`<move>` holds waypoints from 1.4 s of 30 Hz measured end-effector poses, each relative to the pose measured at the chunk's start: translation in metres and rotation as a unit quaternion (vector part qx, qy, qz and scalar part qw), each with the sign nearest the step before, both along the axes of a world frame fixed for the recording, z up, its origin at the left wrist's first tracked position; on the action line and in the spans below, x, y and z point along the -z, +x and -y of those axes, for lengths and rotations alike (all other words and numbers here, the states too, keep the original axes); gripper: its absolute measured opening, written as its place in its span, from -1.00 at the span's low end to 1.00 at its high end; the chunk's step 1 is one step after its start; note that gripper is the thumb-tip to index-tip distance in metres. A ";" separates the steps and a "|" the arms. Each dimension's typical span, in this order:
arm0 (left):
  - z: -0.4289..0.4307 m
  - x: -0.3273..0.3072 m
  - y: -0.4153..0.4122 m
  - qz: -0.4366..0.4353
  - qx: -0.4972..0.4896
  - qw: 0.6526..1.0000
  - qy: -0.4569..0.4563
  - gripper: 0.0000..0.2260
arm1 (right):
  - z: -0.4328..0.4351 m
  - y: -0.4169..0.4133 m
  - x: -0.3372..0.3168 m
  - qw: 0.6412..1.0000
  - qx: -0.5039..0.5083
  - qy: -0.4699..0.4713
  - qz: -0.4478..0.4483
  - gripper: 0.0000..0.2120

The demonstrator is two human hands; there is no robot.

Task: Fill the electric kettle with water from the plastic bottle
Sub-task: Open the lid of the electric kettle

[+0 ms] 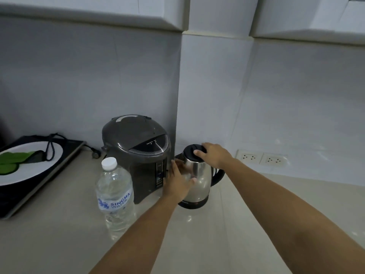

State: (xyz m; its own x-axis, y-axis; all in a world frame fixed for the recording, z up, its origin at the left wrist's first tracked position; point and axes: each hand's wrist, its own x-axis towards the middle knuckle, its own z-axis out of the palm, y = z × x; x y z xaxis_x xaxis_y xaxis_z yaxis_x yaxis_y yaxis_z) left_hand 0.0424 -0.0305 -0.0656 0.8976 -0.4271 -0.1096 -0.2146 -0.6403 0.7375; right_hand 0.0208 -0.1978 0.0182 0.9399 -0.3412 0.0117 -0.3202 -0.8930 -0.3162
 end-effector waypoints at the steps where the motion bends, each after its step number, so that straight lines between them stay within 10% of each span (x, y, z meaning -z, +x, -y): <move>1: 0.001 0.000 0.000 -0.013 -0.005 1.000 -0.004 0.07 | 0.000 0.002 0.001 1.000 -0.001 0.001 0.000 -0.52; 18: 0.011 0.017 0.009 -0.091 -0.044 0.990 -0.103 0.09 | -0.009 0.006 0.044 0.969 0.014 -0.072 0.236 -0.56; 42: 0.000 0.023 0.013 -0.054 -0.016 0.995 -0.080 -0.08 | 0.002 0.007 0.029 0.959 -0.119 -0.165 0.199 -0.45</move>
